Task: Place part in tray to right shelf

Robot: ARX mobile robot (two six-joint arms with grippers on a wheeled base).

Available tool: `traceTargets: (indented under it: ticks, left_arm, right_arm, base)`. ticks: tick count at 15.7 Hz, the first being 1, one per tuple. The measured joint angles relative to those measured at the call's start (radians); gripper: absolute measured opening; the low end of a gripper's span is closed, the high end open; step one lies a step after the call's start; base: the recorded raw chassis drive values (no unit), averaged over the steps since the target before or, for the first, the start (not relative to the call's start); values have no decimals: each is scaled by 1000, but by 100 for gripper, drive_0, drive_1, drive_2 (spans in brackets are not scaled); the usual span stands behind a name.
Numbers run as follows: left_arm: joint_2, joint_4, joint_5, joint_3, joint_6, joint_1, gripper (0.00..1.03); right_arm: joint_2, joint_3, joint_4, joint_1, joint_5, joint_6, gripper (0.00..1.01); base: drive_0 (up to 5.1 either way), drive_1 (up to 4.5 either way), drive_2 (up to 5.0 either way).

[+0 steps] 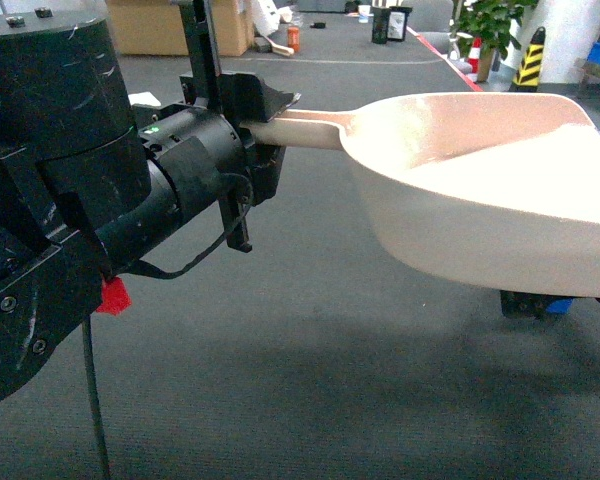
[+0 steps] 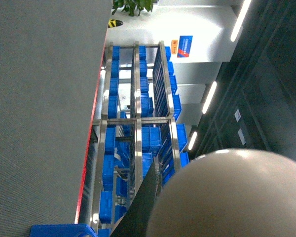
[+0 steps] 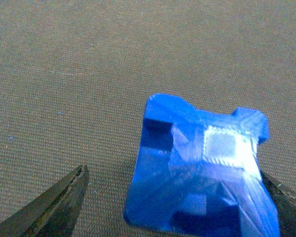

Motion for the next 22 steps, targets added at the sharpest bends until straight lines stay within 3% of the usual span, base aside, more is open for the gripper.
traceTargets:
  ticks: [1, 5, 7, 9, 11, 12, 14, 15, 17, 18, 20, 22]
  left_arm:
    - [0, 1, 0, 0, 0, -1, 13]
    - [0, 2, 2, 0, -5, -1, 13]
    - [0, 5, 3, 0, -11, -1, 13]
    - [0, 0, 3, 0, -2, -1, 13]
    - [0, 0, 1, 0, 0, -1, 13]
    - [0, 0, 2, 0, 0, -1, 13]
    - [0, 0, 3, 0, 0, -1, 13]
    - [0, 0, 3, 0, 0, -1, 13]
    - [0, 0, 2, 0, 0, -1, 13]
    - [0, 0, 3, 0, 0, -1, 13]
    - [0, 0, 3, 0, 0, -2, 13]
    - [0, 0, 0, 0, 0, -1, 13]
  right_arm:
    - [10, 14, -1, 1, 7, 13, 94]
    - [-11, -23, 49, -3, 33, 43, 51]
    - [-132, -156, 88, -34, 41, 35, 47]
    - [-387, -287, -20, -89, 29, -1, 47]
    - [-681, -306, -222, -142, -65, 8, 47]
    - [-809, -277, -297, -132, -113, 33, 47]
    - [-955, -166, -309, -29, -136, 127, 47]
    - [-929, -106, -270, 54, -123, 186, 47]
    - [-747, -13, -290, 218, -48, 288, 47]
    - [-650, 21, -309, 271, -37, 337, 47]
    - [-500, 93, -349, 336, -48, 455, 47]
    - [-492, 99, -312, 338, -3, 479, 67]
  base:
    - [0, 0, 0]
    - [0, 0, 0]
    - [0, 0, 0]
    - [0, 0, 0]
    - [0, 0, 0]
    - [0, 0, 0]
    - [0, 0, 0]
    - [0, 0, 0]
    - [0, 0, 0]
    - [0, 0, 0]
    - [0, 0, 0]
    - [0, 0, 0]
